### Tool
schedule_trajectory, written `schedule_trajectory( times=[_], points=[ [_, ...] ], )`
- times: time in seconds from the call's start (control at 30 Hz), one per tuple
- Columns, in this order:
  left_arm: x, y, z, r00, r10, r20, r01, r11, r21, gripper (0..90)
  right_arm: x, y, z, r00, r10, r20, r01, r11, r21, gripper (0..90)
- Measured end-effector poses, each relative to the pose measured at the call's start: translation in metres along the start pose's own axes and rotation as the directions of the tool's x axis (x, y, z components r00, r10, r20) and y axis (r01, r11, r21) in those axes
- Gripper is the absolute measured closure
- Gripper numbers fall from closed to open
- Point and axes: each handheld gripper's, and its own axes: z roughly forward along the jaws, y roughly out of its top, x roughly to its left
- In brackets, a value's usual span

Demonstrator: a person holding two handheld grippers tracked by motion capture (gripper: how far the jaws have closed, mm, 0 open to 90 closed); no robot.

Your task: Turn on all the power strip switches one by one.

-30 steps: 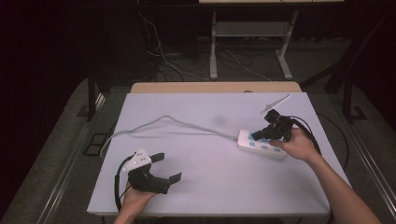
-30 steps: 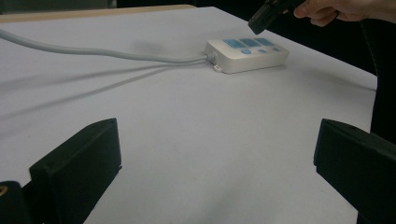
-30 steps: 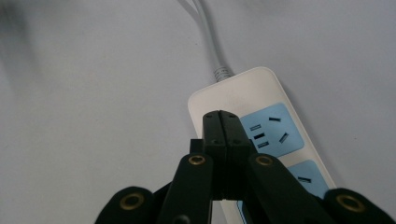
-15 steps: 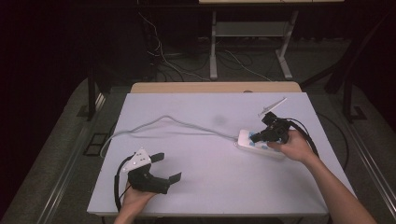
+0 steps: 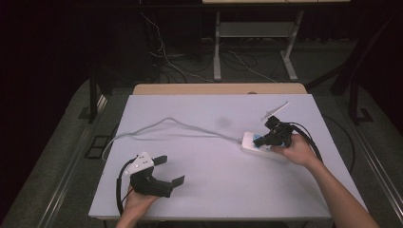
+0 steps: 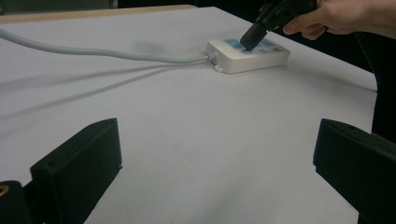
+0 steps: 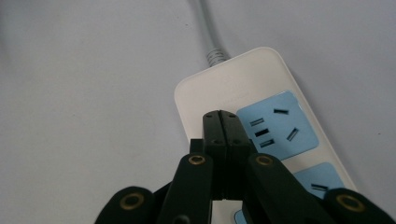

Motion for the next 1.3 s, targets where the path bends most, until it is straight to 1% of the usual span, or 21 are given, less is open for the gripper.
schedule_trajectory(
  times=[0.27, 0.33, 0.43, 0.47, 0.5, 0.6, 0.7, 0.73, 0.8, 0.83, 1.0, 1.03, 1.1, 1.23, 1.3],
  points=[
    [0.000, 0.000, 0.000, 1.0000, -0.002, -0.004, 0.002, 1.0000, -0.003, 0.0, 0.003, -0.002, 0.001, 0.9998, -0.010, 0.019, 0.010, 1.000, -0.009, 90.0],
    [-0.001, 0.000, -0.001, 1.0000, -0.002, -0.005, 0.002, 1.0000, -0.003, 0.0, 0.002, -0.003, 0.002, 1.0000, -0.002, -0.001, 0.002, 1.000, -0.018, 90.0],
    [-0.001, 0.000, 0.000, 1.0000, -0.002, -0.005, 0.002, 1.0000, -0.002, 0.0, 0.001, -0.004, 0.002, 1.0000, 0.000, 0.003, 0.000, 1.000, -0.020, 90.0],
    [-0.001, 0.000, 0.000, 1.0000, -0.002, -0.005, 0.002, 1.0000, -0.003, 0.0, 0.000, -0.004, 0.002, 0.9997, -0.005, 0.024, 0.005, 1.000, -0.021, 90.0],
    [-0.001, 0.000, 0.000, 1.0000, -0.002, -0.005, 0.002, 1.0000, -0.004, 0.0, -0.001, -0.004, 0.002, 0.9995, -0.007, 0.032, 0.008, 1.000, -0.025, 90.0],
    [-0.001, 0.000, -0.001, 1.0000, 0.000, -0.004, 0.000, 1.0000, -0.002, 0.0, -0.005, -0.007, 0.001, 0.9997, 0.020, 0.012, -0.020, 0.999, -0.039, 90.0],
    [0.000, 0.000, 0.000, 1.0000, -0.002, -0.004, 0.002, 1.0000, 0.000, 0.0, -0.004, -0.009, 0.000, 0.9995, 0.019, 0.025, -0.017, 0.999, -0.050, 90.0],
    [0.000, 0.000, 0.000, 1.0000, 0.000, -0.003, 0.000, 1.0000, 0.000, 0.0, -0.004, -0.010, 0.000, 0.9994, 0.017, 0.031, -0.016, 0.999, -0.048, 90.0],
    [-0.001, 0.000, 0.001, 1.0000, 0.000, -0.003, 0.000, 1.0000, 0.003, 0.0, -0.004, -0.011, -0.001, 0.9994, 0.023, 0.025, -0.022, 0.999, -0.041, 90.0],
    [-0.001, 0.000, 0.001, 1.0000, 0.003, -0.002, -0.003, 1.0000, 0.004, 0.0, -0.003, -0.012, -0.001, 0.9995, 0.019, 0.026, -0.018, 0.999, -0.041, 90.0],
    [-0.001, 0.000, 0.001, 1.0000, 0.002, -0.003, -0.002, 1.0000, 0.005, 0.0, 0.000, -0.011, -0.002, 0.9988, 0.009, 0.049, -0.006, 0.999, -0.048, 90.0],
    [-0.001, 0.000, 0.001, 1.0000, 0.000, -0.004, 0.000, 1.0000, 0.003, 0.0, 0.000, -0.011, -0.001, 0.9988, 0.016, 0.046, -0.014, 0.999, -0.052, 90.0],
    [0.000, 0.000, 0.000, 1.0000, -0.002, -0.006, 0.002, 1.0000, 0.002, 0.0, 0.000, -0.009, -0.001, 0.9991, 0.016, 0.039, -0.014, 0.998, -0.055, 90.0],
    [0.001, 0.000, 0.000, 1.0000, -0.004, -0.006, 0.004, 1.0000, 0.002, 0.0, 0.002, -0.008, 0.000, 0.9989, 0.006, 0.046, -0.004, 0.999, -0.045, 90.0],
    [0.000, 0.000, 0.000, 1.0000, -0.001, -0.004, 0.001, 1.0000, 0.001, 0.0, 0.002, -0.008, 0.000, 0.9988, 0.013, 0.047, -0.011, 0.999, -0.047, 90.0]
  ],
)
